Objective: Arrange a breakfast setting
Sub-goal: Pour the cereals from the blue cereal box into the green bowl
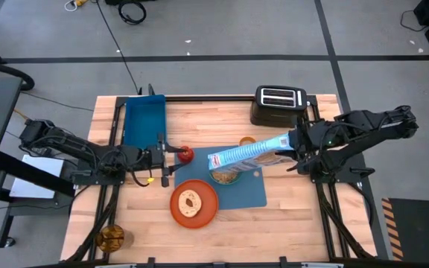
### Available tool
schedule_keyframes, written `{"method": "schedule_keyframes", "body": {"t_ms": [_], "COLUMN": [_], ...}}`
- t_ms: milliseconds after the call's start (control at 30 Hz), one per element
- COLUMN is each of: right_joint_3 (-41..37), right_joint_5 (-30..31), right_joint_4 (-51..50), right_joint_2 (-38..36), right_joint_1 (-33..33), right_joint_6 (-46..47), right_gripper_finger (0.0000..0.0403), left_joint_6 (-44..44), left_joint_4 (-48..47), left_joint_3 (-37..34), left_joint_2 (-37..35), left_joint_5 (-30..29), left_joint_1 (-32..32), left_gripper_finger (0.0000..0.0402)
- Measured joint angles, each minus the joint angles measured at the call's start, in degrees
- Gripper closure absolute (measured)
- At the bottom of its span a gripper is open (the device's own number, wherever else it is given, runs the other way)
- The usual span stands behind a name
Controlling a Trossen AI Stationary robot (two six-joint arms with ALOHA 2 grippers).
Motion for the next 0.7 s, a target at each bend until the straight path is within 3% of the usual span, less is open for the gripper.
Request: {"method": "schedule_keyframes", "body": {"t_ms": [367,700], "right_joint_3": [-0.5,-6.2], "right_joint_5": [0.1,0.8], "right_joint_4": [0.3,5.5], "right_joint_2": [-1.1,-8.1], "right_joint_1": [0.0,0.0], "right_joint_6": [0.9,2.3], "right_gripper_finger": [0.0279,0.0279], "left_joint_6": [0.6,0.8], "left_joint_4": [0.1,0.1], "left_joint_3": [0.0,0.0], "left_joint_2": [0.0,0.0], "left_joint_5": [0.0,0.1], "left_joint_1": [0.0,0.0], "left_gripper_finger": [0.02,0.02]}}
